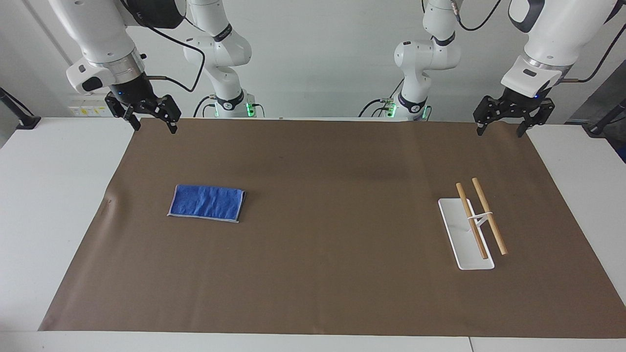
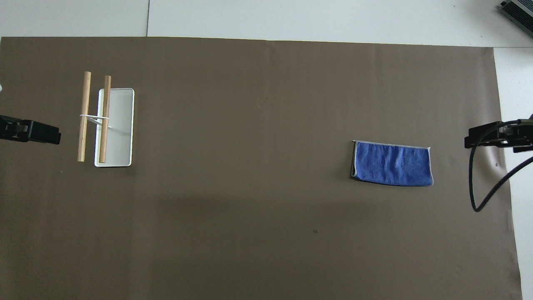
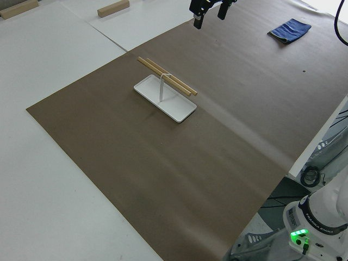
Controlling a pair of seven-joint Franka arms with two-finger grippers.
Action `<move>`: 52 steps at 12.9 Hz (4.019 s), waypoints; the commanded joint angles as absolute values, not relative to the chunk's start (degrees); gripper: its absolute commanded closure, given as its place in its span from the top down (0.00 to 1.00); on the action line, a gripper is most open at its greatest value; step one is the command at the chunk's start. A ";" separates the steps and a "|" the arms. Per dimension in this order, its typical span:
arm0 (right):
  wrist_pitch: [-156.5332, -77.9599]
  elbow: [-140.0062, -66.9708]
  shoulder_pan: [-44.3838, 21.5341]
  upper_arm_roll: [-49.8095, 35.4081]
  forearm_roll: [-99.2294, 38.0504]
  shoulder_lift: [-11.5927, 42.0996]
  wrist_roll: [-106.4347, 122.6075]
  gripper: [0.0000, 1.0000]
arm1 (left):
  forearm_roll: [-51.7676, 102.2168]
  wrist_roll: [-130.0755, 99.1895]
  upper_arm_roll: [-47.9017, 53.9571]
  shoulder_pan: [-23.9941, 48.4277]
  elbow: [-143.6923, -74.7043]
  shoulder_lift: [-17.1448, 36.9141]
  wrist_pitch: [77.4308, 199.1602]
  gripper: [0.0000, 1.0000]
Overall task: Right arm passes towel to left arm to hang
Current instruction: 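Move the right gripper toward the blue towel, then lower the right gripper onto the blue towel and grasp its edge, then lift the towel with the right gripper while the left gripper approaches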
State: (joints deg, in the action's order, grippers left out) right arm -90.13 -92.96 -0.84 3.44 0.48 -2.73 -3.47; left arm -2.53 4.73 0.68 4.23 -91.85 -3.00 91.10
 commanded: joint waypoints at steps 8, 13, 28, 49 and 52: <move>-91.14 -94.48 -0.88 3.16 0.17 -3.78 -4.83 1.00 | -2.20 4.57 0.35 5.45 -93.43 -4.92 91.49 1.00; -91.84 -95.10 -0.79 3.08 0.35 -4.13 -4.14 1.00 | -2.20 4.22 0.35 5.36 -92.90 -4.92 91.67 1.00; -131.10 -120.66 -0.09 2.99 -0.79 4.56 4.30 1.00 | -0.88 4.04 0.26 4.57 -93.25 -5.27 91.49 1.00; -146.44 -128.95 -2.10 2.90 -8.44 8.45 10.11 0.00 | -0.26 4.22 0.09 5.01 -93.34 -5.36 90.97 1.00; -140.47 -123.50 -3.08 2.90 -8.79 6.60 9.93 0.00 | -0.26 4.22 0.09 5.01 -93.34 -5.36 91.05 1.00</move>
State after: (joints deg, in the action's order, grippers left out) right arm -144.52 -126.38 -3.13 3.11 -6.84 8.50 8.70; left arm -0.88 4.51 0.59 4.40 -91.85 -3.91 91.13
